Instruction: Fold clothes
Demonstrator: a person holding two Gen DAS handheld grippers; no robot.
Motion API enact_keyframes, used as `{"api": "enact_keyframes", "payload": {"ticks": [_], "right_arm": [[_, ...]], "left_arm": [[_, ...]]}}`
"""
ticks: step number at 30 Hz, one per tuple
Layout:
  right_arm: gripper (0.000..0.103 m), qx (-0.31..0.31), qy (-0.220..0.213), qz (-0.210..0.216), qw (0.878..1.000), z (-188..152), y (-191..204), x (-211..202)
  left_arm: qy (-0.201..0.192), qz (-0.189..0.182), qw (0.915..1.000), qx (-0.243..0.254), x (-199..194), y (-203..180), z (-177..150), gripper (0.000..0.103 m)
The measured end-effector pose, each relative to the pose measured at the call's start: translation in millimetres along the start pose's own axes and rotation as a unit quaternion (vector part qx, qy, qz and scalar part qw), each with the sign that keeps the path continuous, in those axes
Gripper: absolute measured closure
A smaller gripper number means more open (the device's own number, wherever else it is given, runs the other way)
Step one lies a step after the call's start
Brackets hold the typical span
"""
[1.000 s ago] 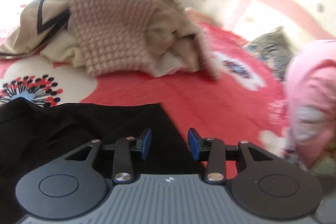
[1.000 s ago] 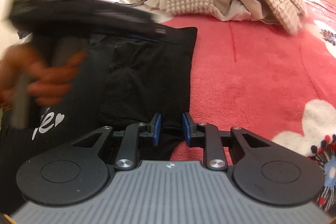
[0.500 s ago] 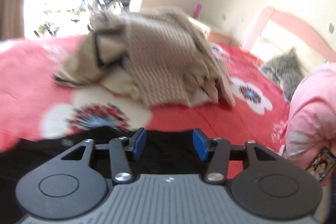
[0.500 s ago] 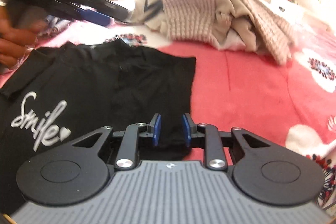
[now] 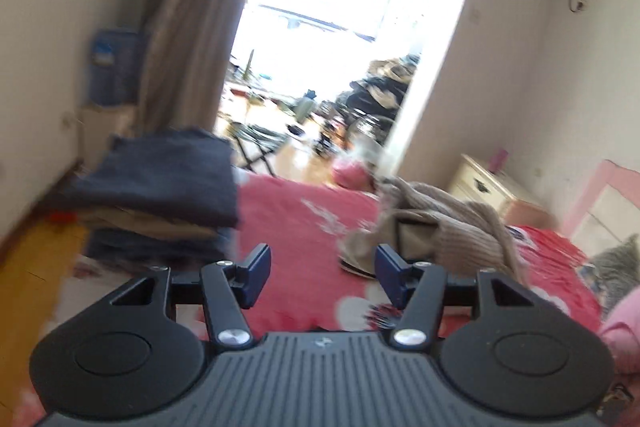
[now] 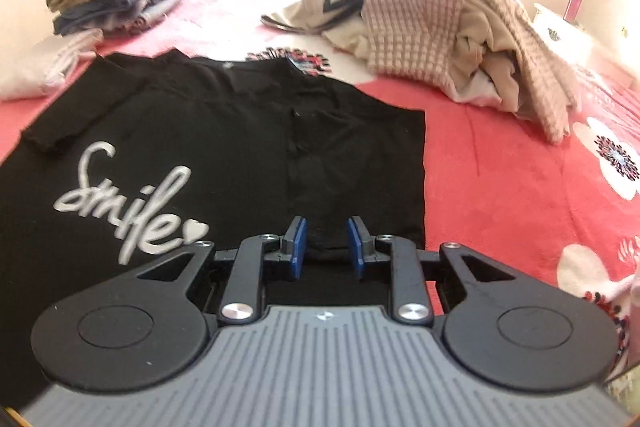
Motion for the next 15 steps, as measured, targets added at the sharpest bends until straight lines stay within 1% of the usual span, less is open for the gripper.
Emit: {"api": "enact_keyframes", "payload": {"ticks": [1,2,4,7,9,11,13,15], "right_arm": [[0.081,0.002,-0.004,0.002,1.0,2,2,-5],[0.081,0.006,-0.008,0.006,1.0,4,4,-9],[0.081,0.018,-0.018,0.018,1.0,9,8,-17],[0.081,0.041,-0.026,0.047,0.998,15,18,-27],[0.081,0.054,-0.028,0.071,0.996,18,26,-33],[0.081,0.063,-0.028,0.096,0.993,20,36,-38],[0.081,0.069,-0.027,0.117,0.99,22,45,-43],[0.081,0.077,-0.02,0.134,0.988,23,53,-44]], "left_arm": [[0.0,0.011,0.9999,0.0,-8,9,2,0.042],[0.01,0.018,0.9998,0.003,-13,15,-1,0.041],[0.045,0.025,0.9986,0.011,-19,26,-14,0.04],[0.117,0.021,0.9928,0.016,-16,32,-61,0.04],[0.168,0.009,0.9856,0.009,-11,34,-103,0.041],[0.219,-0.006,0.9758,-0.001,-5,36,-147,0.042],[0.254,-0.025,0.9667,-0.005,-1,38,-183,0.043],[0.282,-0.041,0.9586,-0.004,0,39,-211,0.043]]}}
Point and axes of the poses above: each gripper's, at about its wrist camera, not at the fingertips, and x roughly the way its jaws point, y to its left, z to its top, the point moved 3 cm from there along x, roughly the way its jaws point, and after that the axes turned 5 degrees about -x, right-handed, at the moved point
